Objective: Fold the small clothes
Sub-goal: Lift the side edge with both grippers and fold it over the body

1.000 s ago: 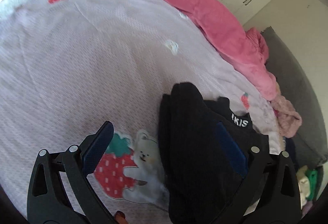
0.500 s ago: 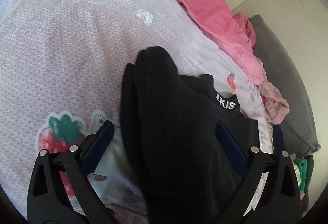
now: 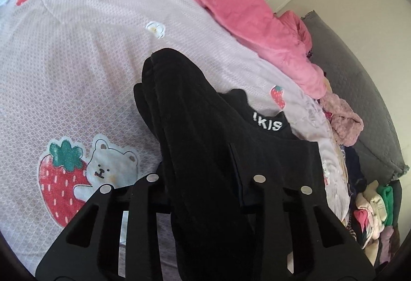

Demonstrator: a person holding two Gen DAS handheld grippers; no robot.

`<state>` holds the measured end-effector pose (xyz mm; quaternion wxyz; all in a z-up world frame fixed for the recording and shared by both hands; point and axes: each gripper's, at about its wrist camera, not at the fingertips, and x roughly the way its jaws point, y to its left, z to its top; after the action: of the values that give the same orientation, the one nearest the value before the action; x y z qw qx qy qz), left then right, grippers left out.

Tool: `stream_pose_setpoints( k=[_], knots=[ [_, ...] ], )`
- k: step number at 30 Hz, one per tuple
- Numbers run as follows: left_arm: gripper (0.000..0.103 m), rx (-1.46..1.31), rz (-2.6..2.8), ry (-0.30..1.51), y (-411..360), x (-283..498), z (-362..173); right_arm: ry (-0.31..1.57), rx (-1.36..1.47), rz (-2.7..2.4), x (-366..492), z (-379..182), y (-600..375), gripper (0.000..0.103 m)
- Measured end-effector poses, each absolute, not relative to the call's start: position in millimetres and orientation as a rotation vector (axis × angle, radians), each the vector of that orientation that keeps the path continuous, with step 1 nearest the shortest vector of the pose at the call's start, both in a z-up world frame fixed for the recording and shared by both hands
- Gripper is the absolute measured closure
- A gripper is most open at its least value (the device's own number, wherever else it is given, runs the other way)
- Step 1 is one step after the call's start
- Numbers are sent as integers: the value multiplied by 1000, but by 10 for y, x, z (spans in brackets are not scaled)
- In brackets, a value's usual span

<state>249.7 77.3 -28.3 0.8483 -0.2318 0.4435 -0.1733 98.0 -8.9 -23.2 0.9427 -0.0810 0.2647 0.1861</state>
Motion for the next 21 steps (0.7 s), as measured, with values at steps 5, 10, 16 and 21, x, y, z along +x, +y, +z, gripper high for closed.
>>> stream_pose_setpoints(
  k=[5,10,16,21],
  knots=[
    [85,-460,-396,883,708,2363,-74,502,-124,358,903,-127,-252,96],
    [87,-436,-416,850,547,2238,117,457,-83,318,810,14,-467,96],
    [87,-420,-417,849,211,2172,327,436,-9,271,746,139,-775,96],
    [87,-378,-409,861,-83,2170,470,415,50,247,692,249,-1054,96]
  ],
)
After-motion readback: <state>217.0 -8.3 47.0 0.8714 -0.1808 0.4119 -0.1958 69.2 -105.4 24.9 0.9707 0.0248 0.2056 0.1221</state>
